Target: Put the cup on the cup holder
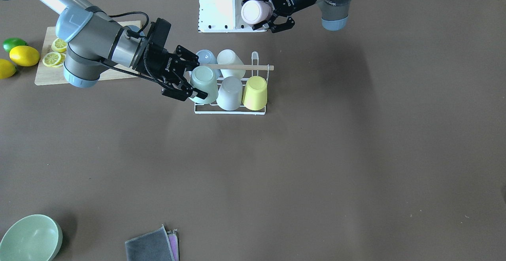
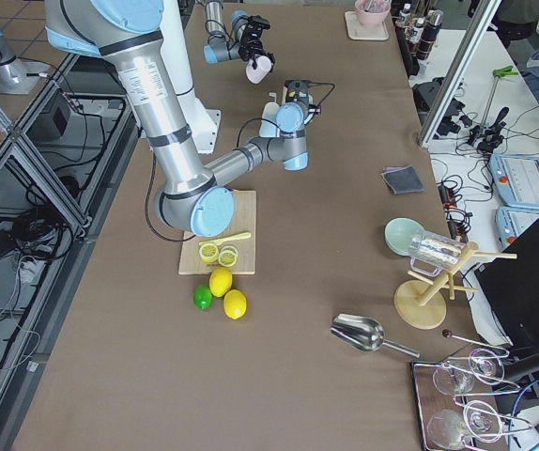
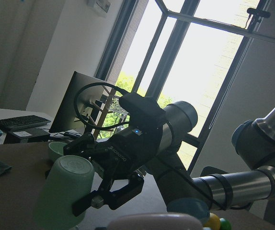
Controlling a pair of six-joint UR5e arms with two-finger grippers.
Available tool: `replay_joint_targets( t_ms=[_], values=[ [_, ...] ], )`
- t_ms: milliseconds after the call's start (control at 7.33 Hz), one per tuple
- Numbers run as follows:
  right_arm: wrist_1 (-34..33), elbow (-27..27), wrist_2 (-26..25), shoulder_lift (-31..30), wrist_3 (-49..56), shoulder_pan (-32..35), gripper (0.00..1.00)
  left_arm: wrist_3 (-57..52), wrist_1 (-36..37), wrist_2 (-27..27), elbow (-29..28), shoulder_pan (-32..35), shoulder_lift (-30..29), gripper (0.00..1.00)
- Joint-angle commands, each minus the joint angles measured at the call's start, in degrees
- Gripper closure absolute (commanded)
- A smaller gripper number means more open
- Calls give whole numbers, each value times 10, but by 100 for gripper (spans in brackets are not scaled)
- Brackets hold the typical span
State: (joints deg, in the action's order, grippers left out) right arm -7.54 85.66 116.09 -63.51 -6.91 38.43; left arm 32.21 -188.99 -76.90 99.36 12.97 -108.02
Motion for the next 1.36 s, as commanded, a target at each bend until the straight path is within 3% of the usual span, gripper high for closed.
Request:
replay_joint_targets(
  t_ms=[0, 545, 955, 1091, 1227],
  values=[
    [1, 6, 0, 1, -19, -1, 100, -1, -1, 2, -31, -8, -11, 100],
    [1, 6, -1, 1, -24, -6, 100, -129, -3, 102, -24, -6, -11, 100],
    [0, 18, 0, -3, -71, -8, 98, -133, -2, 106, -33, -14, -17, 100],
    [2, 12, -1, -6, -71, -12, 25, -133, -1, 106, -43, -15, -24, 100],
    [1, 23, -1, -8, -71, -15, 0, -133, -1, 106, -57, -14, -39, 100]
  ],
)
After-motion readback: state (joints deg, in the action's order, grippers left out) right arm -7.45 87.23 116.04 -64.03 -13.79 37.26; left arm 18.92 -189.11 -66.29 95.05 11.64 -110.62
